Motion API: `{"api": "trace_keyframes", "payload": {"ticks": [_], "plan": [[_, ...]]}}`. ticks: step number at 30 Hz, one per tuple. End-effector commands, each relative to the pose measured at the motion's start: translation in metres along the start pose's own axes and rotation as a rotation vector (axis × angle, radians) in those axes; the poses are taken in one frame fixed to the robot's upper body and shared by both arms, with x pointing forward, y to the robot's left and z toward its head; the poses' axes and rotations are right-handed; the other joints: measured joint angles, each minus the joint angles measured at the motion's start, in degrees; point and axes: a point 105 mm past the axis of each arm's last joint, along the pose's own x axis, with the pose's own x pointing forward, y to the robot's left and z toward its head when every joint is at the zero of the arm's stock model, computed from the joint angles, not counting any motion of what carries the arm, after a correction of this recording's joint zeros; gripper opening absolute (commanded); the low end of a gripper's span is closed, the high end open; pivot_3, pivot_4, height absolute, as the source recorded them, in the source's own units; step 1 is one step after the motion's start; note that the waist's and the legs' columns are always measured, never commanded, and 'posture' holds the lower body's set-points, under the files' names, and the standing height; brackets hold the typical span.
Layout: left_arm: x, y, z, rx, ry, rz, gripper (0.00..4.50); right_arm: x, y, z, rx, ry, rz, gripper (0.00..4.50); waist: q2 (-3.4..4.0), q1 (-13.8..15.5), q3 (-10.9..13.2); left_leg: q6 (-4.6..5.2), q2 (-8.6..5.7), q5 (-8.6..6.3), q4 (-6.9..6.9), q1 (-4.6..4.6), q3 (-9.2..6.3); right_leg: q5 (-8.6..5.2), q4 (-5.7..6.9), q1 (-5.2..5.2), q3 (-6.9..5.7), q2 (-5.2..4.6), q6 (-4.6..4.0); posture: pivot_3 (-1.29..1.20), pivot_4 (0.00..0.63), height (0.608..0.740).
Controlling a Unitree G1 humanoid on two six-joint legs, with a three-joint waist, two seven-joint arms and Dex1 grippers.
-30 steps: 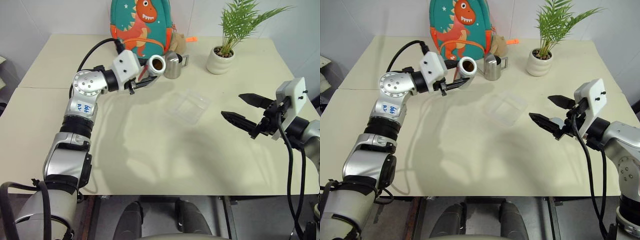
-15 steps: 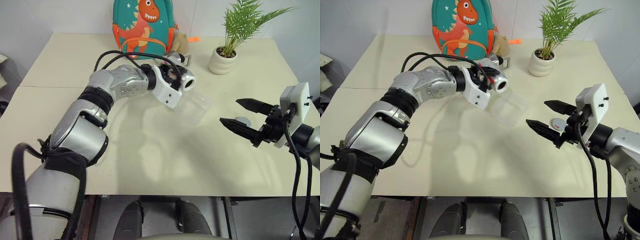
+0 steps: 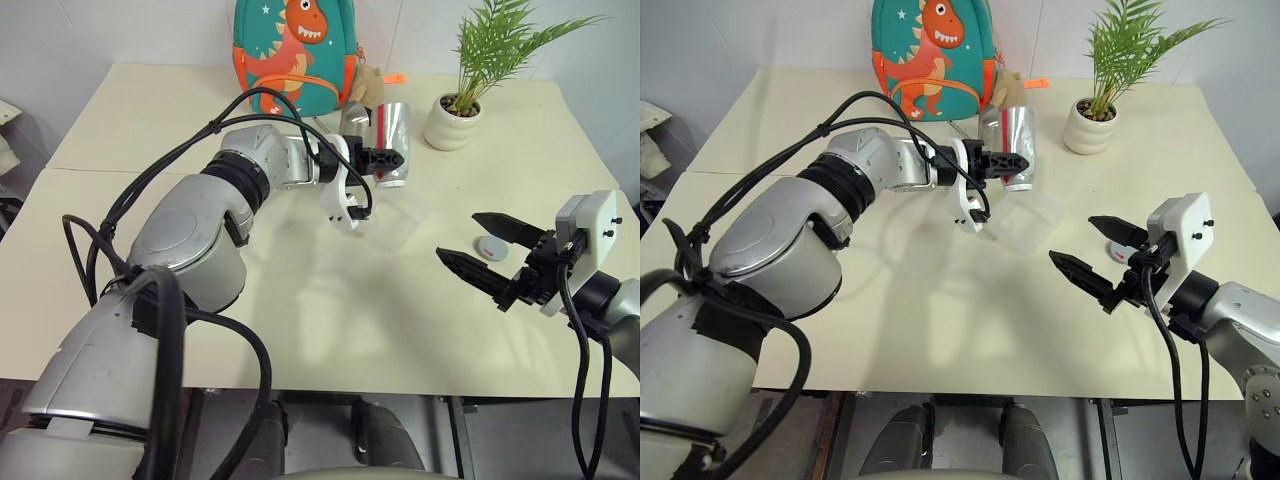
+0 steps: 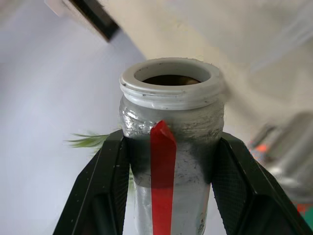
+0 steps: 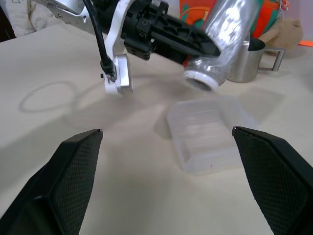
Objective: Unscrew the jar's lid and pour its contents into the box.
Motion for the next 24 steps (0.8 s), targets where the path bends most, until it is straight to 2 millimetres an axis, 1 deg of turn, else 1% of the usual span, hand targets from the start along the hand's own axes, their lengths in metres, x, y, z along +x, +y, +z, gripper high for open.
{"api": "trace_keyframes", "payload": {"ticks": [1, 5, 9, 14, 19, 21, 24], "plan": [[0.003, 0.020, -0.013, 0.114, 0.014, 0.084, 1.97, -0.002, 0.003, 0.010, -0.036, -0.048, -0.011, 4.46, 0.00, 0.0, 0.0, 0.00, 0.00, -0.02, 0.00, 0.00, 0.01, 0.00, -0.02, 0.00, 0.00, 0.00, 0.01, 0.00, 0.150, 0.740], [0.004, 0.021, -0.010, 0.198, -0.003, 0.111, 1.97, 0.000, 0.003, 0.010, -0.037, -0.049, -0.012, 4.46, 0.00, 0.0, 0.0, 0.00, 0.00, -0.04, 0.00, 0.00, 0.04, -0.01, -0.02, -0.01, 0.02, 0.00, 0.01, 0.00, 0.150, 0.740], [0.004, 0.015, -0.009, 0.344, -0.012, 0.088, 1.97, 0.001, 0.003, 0.009, -0.037, -0.047, -0.008, 4.46, 0.00, 0.0, 0.0, 0.00, 0.00, -0.04, 0.01, 0.01, 0.06, -0.01, -0.01, -0.01, 0.03, 0.00, 0.01, 0.00, 0.150, 0.740], [0.002, 0.011, -0.010, 0.427, -0.007, 0.076, 1.97, 0.003, 0.003, 0.010, -0.037, -0.051, -0.007, 4.46, 0.00, 0.0, 0.0, 0.00, 0.00, -0.04, 0.03, 0.01, 0.07, 0.00, 0.00, -0.01, 0.03, 0.00, 0.02, 0.00, 0.150, 0.740], [0.002, 0.020, -0.008, 0.518, -0.031, 0.150, 1.97, 0.004, 0.005, 0.009, -0.030, -0.054, -0.003, 4.46, 0.00, 0.0, 0.0, 0.00, 0.00, -0.04, 0.04, 0.00, 0.07, 0.00, 0.03, -0.01, 0.05, 0.00, 0.03, 0.00, 0.150, 0.740], [0.001, 0.021, -0.007, 0.529, -0.035, 0.169, 1.97, 0.004, 0.005, 0.010, -0.025, -0.056, 0.001, 4.46, 0.00, 0.0, 0.0, 0.00, 0.00, -0.05, 0.04, 0.01, 0.07, 0.00, 0.04, -0.01, 0.06, 0.00, 0.03, 0.00, 0.150, 0.740], [-0.001, 0.021, -0.004, 0.551, -0.046, 0.203, 1.97, 0.002, 0.012, 0.012, -0.005, -0.064, 0.034, 4.46, 0.00, 0.0, 0.0, 0.00, 0.00, -0.05, 0.07, 0.01, 0.08, 0.01, 0.06, -0.01, 0.06, 0.00, 0.04, 0.00, 0.150, 0.740]]}}
